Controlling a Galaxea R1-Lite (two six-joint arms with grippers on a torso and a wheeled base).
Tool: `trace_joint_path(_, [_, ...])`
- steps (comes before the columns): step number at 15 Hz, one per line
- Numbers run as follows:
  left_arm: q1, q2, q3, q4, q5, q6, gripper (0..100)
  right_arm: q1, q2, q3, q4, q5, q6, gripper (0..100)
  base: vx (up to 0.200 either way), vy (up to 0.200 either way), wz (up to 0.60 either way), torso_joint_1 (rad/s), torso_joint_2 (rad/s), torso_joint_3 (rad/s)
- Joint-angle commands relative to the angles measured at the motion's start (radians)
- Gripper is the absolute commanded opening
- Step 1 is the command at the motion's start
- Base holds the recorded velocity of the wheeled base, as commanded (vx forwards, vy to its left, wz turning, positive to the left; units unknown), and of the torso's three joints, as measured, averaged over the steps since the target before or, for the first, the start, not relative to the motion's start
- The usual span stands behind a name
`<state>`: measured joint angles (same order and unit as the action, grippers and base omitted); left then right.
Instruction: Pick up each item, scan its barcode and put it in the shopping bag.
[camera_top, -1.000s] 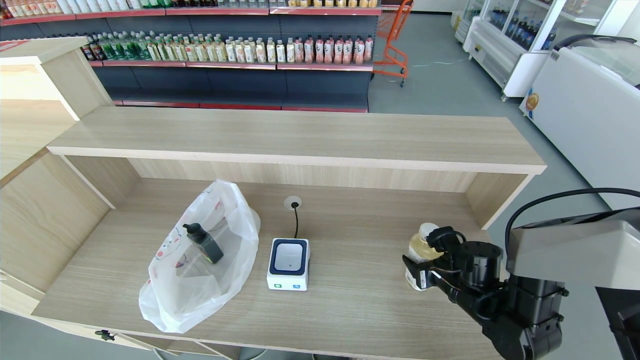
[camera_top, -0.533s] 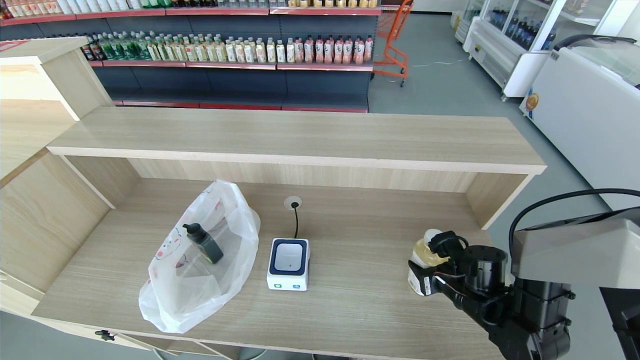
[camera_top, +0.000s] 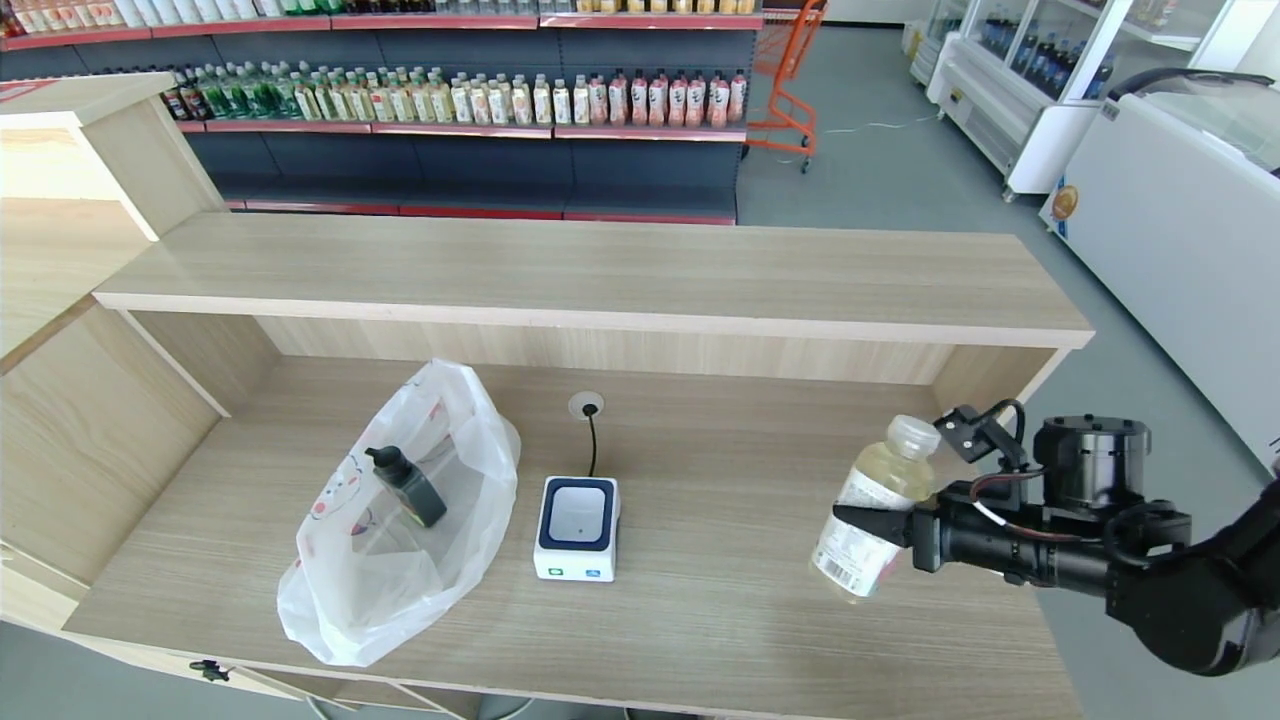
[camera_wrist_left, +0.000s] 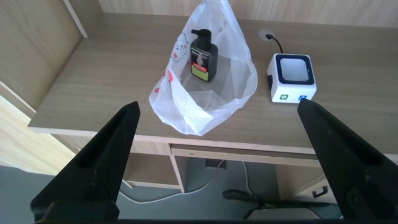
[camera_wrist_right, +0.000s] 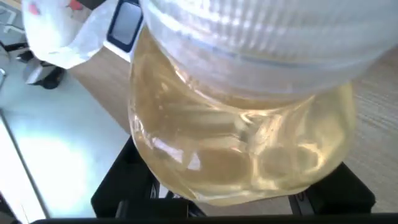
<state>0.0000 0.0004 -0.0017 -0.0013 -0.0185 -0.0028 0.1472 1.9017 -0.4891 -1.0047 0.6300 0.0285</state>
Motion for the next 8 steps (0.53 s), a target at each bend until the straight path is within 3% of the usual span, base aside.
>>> trace_joint_path(1, [0.0, 0.0, 0.0, 0.0, 0.0, 0.0, 100, -0.063, -0.297, 0.004, 0.202, 0.209, 0.054, 0, 0.0, 0.0, 0.0, 0.0, 0.0, 0.0])
trace_joint_path(2, [0.0, 0.0, 0.0, 0.0, 0.0, 0.0, 100, -0.026, -0.371, 0.009, 0.288, 0.275, 0.065, 0, 0.0, 0.0, 0.0, 0.0, 0.0, 0.0])
trace_joint_path(4, [0.0, 0.0, 0.0, 0.0, 0.0, 0.0, 100, 0.061, -0.446, 0.007, 0.391, 0.287, 0.093, 0, 0.0, 0.0, 0.0, 0.0, 0.0, 0.0])
trace_joint_path(8, [0.0, 0.0, 0.0, 0.0, 0.0, 0.0, 100, 0.215, -0.5, 0.052, 0.408, 0.278, 0.152, 0, 0.0, 0.0, 0.0, 0.0, 0.0, 0.0])
